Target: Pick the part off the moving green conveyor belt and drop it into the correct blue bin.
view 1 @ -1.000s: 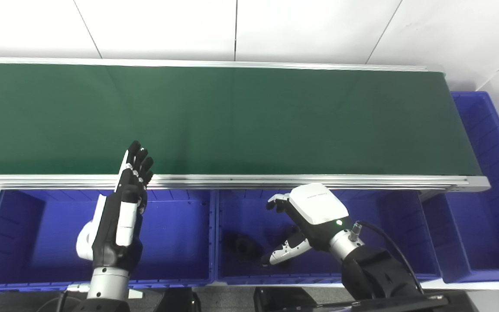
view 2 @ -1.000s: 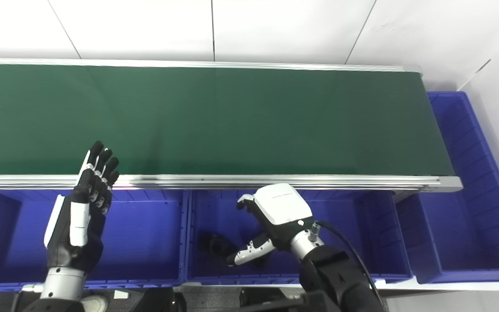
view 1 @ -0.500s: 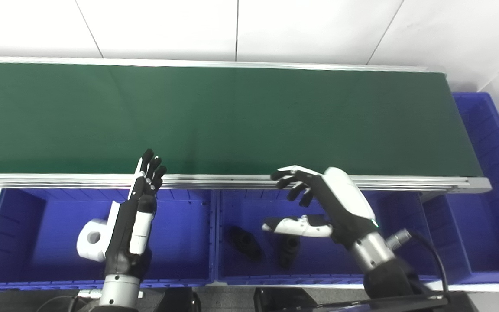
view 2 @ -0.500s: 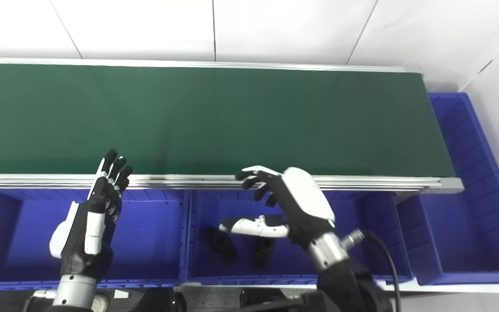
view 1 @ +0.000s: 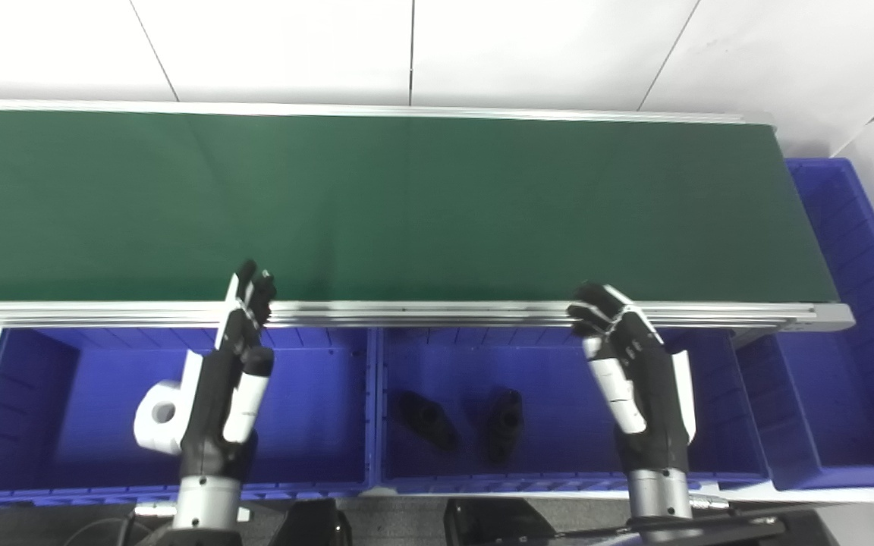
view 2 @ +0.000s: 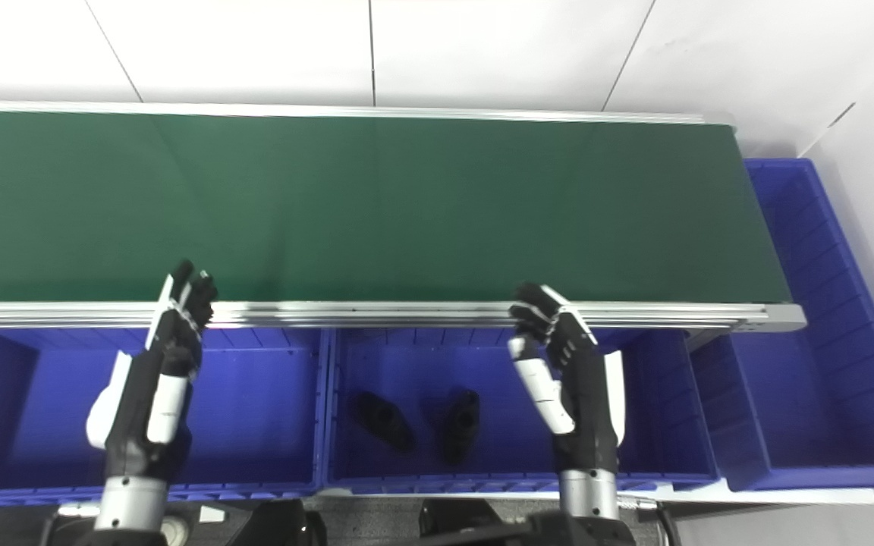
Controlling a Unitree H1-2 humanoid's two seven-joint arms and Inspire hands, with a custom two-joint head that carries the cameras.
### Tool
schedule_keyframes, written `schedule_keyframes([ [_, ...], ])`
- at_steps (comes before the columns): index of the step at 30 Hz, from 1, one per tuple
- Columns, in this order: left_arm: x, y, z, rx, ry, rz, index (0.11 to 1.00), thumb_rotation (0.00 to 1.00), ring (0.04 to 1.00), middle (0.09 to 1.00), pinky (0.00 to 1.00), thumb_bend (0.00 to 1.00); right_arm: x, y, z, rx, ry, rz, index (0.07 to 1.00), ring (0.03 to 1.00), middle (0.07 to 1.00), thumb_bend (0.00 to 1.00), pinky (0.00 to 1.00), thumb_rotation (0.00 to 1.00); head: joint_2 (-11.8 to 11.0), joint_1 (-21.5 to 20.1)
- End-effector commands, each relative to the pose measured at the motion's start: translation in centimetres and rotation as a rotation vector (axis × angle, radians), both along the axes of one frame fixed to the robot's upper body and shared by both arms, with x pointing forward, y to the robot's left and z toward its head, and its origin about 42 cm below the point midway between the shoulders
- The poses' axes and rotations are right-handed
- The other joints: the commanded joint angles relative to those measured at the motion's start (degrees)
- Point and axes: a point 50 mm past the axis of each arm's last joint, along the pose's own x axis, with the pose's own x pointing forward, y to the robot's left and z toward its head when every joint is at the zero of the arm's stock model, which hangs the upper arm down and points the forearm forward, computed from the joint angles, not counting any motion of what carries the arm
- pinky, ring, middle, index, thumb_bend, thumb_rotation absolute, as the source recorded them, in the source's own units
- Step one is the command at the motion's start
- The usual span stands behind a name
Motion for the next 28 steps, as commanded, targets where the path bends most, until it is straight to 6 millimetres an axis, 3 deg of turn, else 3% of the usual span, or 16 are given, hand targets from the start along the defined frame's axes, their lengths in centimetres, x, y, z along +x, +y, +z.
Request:
schedule_keyframes([
  [1, 0.3, 0.0, 0.5, 0.019, -0.077, 0.018, 1.000, 0.93, 0.956, 0.960, 0.98, 0.59, 0.3, 0.4, 0.5, 0.000, -0.075, -0.012, 0.834, 0.784, 0.839, 0.62, 0.74, 0.89, -0.8, -0.1],
  [5, 0.5, 0.1, 0.3, 0.048, -0.103, 0.033, 1.000, 0.95, 0.966, 0.978, 0.98, 0.59, 0.4, 0.3, -0.2, 0.002, -0.061, -0.009, 0.894, 0.810, 0.890, 0.63, 0.76, 0.93, -1.2, -0.3],
  [11, 0.6, 0.3, 0.7, 0.054, -0.106, 0.056, 1.000, 0.94, 0.976, 0.987, 1.00, 0.71, 0.5, 0.2, -0.1, -0.026, -0.051, 0.011, 0.954, 0.841, 0.942, 0.62, 0.76, 0.93, 0.3, -0.9],
  [20, 0.5, 0.5, 0.9, 0.028, -0.109, 0.042, 1.000, 0.91, 0.987, 1.000, 1.00, 0.64, 0.3, 0.5, -0.1, -0.040, -0.040, 0.037, 0.968, 0.849, 0.952, 0.60, 0.78, 0.93, 1.1, -1.2],
  [24, 0.3, 0.5, 1.3, 0.039, -0.102, 0.045, 1.000, 0.92, 0.991, 1.000, 1.00, 0.66, 0.3, 0.6, 0.3, -0.050, -0.036, 0.042, 0.970, 0.850, 0.949, 0.59, 0.78, 0.93, 2.3, -1.5],
  [28, 0.5, 0.6, 1.8, 0.042, -0.103, 0.045, 1.000, 0.93, 0.992, 1.000, 1.00, 0.66, 0.5, 0.8, 0.8, -0.059, -0.032, 0.048, 0.971, 0.855, 0.951, 0.61, 0.78, 0.94, 5.1, -3.1],
])
